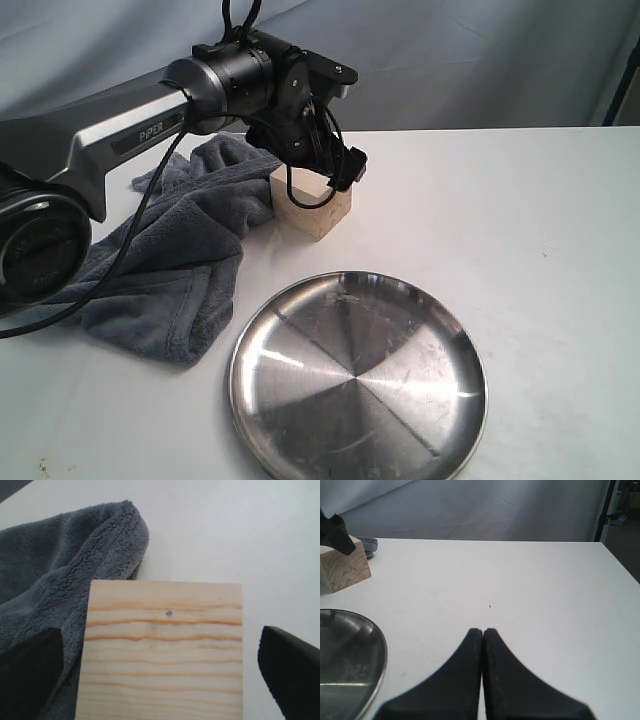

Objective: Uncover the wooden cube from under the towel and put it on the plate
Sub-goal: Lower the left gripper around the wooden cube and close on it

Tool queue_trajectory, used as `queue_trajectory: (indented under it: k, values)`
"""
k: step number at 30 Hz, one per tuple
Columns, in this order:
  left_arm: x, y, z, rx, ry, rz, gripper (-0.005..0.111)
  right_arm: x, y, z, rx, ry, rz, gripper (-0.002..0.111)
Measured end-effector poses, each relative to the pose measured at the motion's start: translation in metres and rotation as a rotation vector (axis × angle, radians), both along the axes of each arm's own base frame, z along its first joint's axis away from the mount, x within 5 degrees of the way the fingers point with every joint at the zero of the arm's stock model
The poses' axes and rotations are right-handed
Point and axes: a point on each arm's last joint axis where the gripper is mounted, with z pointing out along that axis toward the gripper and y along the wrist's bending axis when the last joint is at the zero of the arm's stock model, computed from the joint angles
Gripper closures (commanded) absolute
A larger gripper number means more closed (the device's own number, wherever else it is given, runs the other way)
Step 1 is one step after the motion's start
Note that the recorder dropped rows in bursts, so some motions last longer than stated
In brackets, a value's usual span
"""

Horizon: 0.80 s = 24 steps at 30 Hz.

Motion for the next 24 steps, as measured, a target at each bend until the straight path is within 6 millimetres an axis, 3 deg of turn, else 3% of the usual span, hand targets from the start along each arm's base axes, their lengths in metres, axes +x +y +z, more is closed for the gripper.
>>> queue_trajectory:
  k: [11, 24]
  values:
    - [0.000, 0.000, -0.003, 0.010, 0.002, -0.018, 0.002, 0.000, 0.000, 0.000, 0.000, 0.000, 0.000, 0.108]
    - [0.001, -0.002, -0.047, 0.043, 0.080, -0.037, 0.002, 0.000, 0.000, 0.000, 0.000, 0.000, 0.000, 0.108]
